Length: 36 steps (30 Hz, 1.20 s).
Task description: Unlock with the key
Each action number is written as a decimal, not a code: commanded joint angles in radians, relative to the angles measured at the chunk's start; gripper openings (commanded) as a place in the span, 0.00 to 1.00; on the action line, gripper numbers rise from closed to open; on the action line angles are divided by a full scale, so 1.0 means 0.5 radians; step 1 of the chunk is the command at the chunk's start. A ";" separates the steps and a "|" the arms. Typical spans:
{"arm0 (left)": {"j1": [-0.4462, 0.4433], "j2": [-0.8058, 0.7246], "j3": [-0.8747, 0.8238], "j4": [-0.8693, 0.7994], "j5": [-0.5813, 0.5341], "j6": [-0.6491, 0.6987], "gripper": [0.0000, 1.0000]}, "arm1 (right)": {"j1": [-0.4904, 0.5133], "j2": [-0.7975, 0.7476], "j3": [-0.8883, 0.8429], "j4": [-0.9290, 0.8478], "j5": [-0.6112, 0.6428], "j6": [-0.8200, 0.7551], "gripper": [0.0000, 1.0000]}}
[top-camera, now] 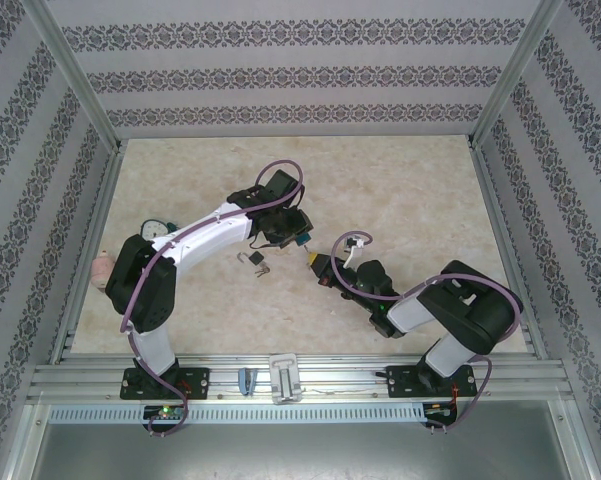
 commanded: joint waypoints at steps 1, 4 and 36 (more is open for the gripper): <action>0.017 -0.027 -0.018 0.078 0.028 -0.039 0.40 | 0.028 0.037 0.005 0.158 0.064 -0.027 0.00; 0.017 -0.021 -0.017 0.086 0.035 -0.041 0.40 | 0.028 0.038 0.010 0.158 0.074 -0.027 0.00; 0.015 0.000 -0.001 0.057 0.066 -0.042 0.39 | 0.048 -0.012 0.024 0.060 0.195 -0.031 0.00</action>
